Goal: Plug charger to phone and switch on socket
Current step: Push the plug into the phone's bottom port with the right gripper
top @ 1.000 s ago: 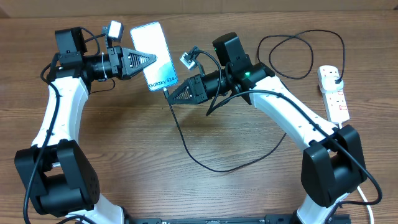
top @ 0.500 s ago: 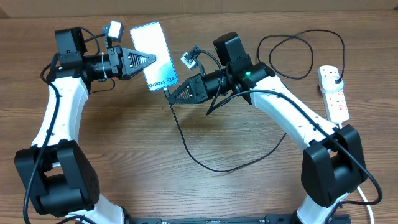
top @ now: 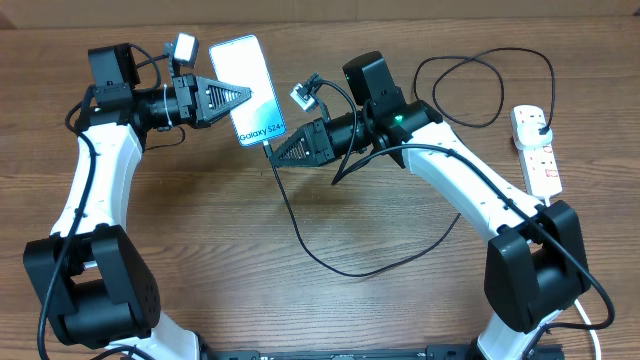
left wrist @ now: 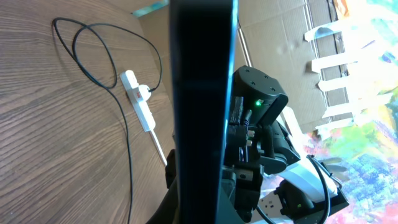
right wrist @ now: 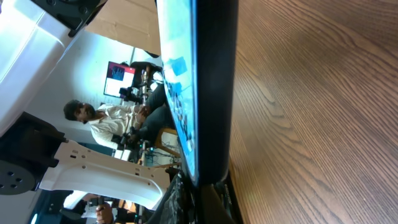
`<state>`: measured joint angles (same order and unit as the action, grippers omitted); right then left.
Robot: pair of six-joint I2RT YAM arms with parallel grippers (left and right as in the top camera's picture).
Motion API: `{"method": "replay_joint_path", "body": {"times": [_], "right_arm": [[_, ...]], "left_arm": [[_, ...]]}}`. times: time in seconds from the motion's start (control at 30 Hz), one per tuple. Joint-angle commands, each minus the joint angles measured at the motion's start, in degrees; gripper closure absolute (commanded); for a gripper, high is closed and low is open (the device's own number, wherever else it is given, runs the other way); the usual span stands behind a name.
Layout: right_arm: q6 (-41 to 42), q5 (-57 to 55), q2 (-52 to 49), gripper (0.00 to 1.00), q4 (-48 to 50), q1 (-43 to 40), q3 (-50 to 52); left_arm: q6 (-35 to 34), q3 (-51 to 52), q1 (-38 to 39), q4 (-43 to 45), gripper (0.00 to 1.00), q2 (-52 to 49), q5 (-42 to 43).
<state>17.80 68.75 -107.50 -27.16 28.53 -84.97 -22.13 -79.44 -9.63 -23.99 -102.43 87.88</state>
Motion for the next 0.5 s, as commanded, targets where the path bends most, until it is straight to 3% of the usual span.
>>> {"method": "replay_joint_path", "body": {"times": [0.0, 0.47], "right_arm": [[0.3, -0.5, 2.4, 0.96, 0.6, -0.2, -1.0], [2.0, -1.8, 2.4, 0.96, 1.6, -0.2, -1.0]], "left_arm": [[0.9, -0.7, -0.1, 0.3, 0.96, 0.5, 2.6], [0.9, -0.7, -0.1, 0.3, 0.96, 0.5, 2.6]]}}
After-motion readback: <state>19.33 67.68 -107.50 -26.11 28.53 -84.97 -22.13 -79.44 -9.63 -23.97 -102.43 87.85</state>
